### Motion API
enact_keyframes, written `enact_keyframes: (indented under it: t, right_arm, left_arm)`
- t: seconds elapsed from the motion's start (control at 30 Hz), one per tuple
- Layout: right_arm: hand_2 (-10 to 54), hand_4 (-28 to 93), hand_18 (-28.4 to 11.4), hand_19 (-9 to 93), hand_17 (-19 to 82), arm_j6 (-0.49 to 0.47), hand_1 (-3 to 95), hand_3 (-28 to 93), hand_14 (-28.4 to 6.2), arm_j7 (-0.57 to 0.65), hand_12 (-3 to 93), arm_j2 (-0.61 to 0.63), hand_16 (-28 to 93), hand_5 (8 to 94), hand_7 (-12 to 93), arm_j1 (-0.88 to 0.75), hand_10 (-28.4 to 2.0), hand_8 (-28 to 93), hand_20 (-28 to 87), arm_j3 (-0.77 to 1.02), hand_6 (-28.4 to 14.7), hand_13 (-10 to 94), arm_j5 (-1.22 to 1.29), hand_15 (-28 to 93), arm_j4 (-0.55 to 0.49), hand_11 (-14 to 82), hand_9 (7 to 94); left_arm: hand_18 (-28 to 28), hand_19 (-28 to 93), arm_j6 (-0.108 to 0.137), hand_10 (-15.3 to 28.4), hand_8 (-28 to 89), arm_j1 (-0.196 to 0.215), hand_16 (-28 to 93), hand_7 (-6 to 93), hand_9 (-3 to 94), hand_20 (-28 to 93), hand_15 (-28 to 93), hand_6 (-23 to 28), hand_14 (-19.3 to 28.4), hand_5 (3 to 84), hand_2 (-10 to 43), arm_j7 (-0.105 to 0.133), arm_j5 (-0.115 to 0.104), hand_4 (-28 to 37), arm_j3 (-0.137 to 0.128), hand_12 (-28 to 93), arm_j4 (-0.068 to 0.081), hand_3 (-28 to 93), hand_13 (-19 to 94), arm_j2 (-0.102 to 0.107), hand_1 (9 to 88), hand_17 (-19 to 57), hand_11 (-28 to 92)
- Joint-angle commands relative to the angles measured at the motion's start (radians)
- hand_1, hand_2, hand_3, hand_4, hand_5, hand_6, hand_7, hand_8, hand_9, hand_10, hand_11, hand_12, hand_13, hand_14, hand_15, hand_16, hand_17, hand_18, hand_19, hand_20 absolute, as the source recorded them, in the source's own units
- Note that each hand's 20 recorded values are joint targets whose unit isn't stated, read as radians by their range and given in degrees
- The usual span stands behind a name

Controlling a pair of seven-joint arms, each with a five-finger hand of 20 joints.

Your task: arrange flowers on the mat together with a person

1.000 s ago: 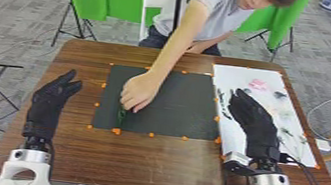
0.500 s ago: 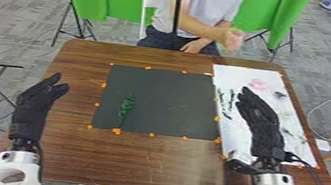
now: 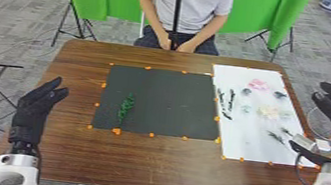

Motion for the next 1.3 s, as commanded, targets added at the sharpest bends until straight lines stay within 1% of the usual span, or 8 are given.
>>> enact_keyframes:
  t: [0.03, 0.2, 0.37, 0.5, 0.63, 0.9, 1.27, 1.3]
  right_arm:
    - [-9.5, -28, -16.5, 46, 28, -0.326, 25.4, 72, -13.3, 0.303, 27.6, 0.076, 24, 57.2, 24, -0.09, -16.0, -8, 39, 0.095, -2.9, 57, -0.668, 39, 0.023, 29.6, 58.9]
    - [-9.5, -28, -17.0, 49, 32, -0.559, 27.7, 72, -12.7, 0.363, 26.4, 0.115, 24, 61.9, 21, -0.109, -15.1, -8, 40, 0.112, -2.4, 63, -0.662, 40, 0.021, 27.9, 64.4]
    - [-9.5, -28, -17.5, 52, 33, -0.67, 28.7, 71, -12.3, 0.388, 26.6, 0.155, 25, 62.8, 20, -0.087, -15.0, -8, 41, 0.092, -2.4, 65, -0.623, 42, 0.048, 27.5, 65.9]
    - [-9.5, -28, -17.8, 54, 34, -0.686, 28.7, 70, -12.1, 0.393, 26.8, 0.177, 26, 64.5, 20, -0.077, -14.8, -7, 41, 0.06, -2.1, 66, -0.617, 43, 0.066, 27.7, 66.9]
    - [-9.5, -28, -18.7, 59, 36, -0.683, 29.6, 69, -11.3, 0.407, 27.1, 0.186, 26, 67.7, 21, -0.06, -14.2, -7, 43, 0.022, -1.7, 70, -0.607, 47, 0.085, 28.5, 70.5]
    - [-9.5, -28, -19.1, 70, 43, -0.682, 32.7, 67, -7.4, 0.428, 25.9, 0.207, 27, 74.7, 20, -0.02, -11.9, -8, 42, -0.045, -0.5, 80, -0.612, 46, 0.123, 27.9, 79.4]
    - [-9.5, -28, -19.1, 78, 47, -0.652, 39.9, 66, -4.2, 0.444, 26.1, 0.223, 29, 78.6, 21, 0.028, -10.7, -7, 40, -0.118, 1.1, 86, -0.632, 48, 0.178, 28.6, 85.4]
    - [-9.5, -28, -19.0, 79, 47, -0.64, 41.4, 65, -4.0, 0.442, 26.2, 0.225, 29, 79.1, 21, 0.036, -10.6, -4, 38, -0.128, 1.2, 87, -0.642, 47, 0.188, 28.2, 86.3]
  left_arm:
    - [9.3, 3, 0.002, 14.9, -6, 0.021, -1, 6.9, 48.0, 19, 11, 5.7, 16.4, 46.6, -1.0, -0.019, 0.011, -21.7, -0.004, 9, -0.005, 68, 38, -0.003, 34.2, 12.5, 16]
    - [9.4, 3, -0.001, 14.7, -6, 0.024, -1, 6.8, 47.9, 20, 11, 5.8, 16.5, 46.5, -1.9, -0.025, 0.019, -21.3, -0.006, 9, -0.009, 68, 38, -0.002, 33.8, 12.3, 16]
    - [9.4, 3, -0.004, 14.7, -6, 0.025, -1, 6.6, 47.8, 20, 11, 5.8, 16.6, 46.3, -2.3, -0.031, 0.023, -20.9, -0.007, 9, -0.011, 67, 38, -0.002, 33.3, 12.2, 16]
    - [9.4, 3, 0.0, 14.8, -6, 0.03, -1, 6.6, 47.8, 20, 11, 5.8, 16.6, 46.3, -2.7, -0.033, 0.024, -20.9, -0.007, 9, -0.014, 68, 38, -0.004, 32.7, 12.2, 16]
    - [9.5, 3, -0.006, 14.7, -6, 0.028, -1, 6.6, 47.8, 20, 11, 5.8, 16.6, 46.3, -3.0, -0.04, 0.026, -21.1, -0.005, 9, -0.013, 68, 38, -0.003, 32.3, 12.2, 16]
    - [9.6, 3, -0.009, 14.7, -6, 0.025, -1, 6.6, 47.6, 20, 11, 5.8, 16.6, 46.2, -3.0, -0.043, 0.027, -21.2, -0.007, 9, -0.014, 68, 38, 0.0, 32.1, 12.0, 16]
    - [9.6, 3, -0.008, 14.8, -6, 0.028, -1, 6.5, 47.6, 20, 10, 5.9, 16.7, 46.2, -3.0, -0.048, 0.027, -21.4, -0.007, 9, -0.018, 68, 38, 0.001, 31.9, 11.8, 16]
    - [9.6, 3, -0.006, 14.8, -6, 0.031, -1, 6.5, 47.6, 20, 10, 5.9, 16.7, 46.2, -3.0, -0.047, 0.027, -21.4, -0.007, 9, -0.019, 68, 38, 0.0, 31.8, 11.8, 16]
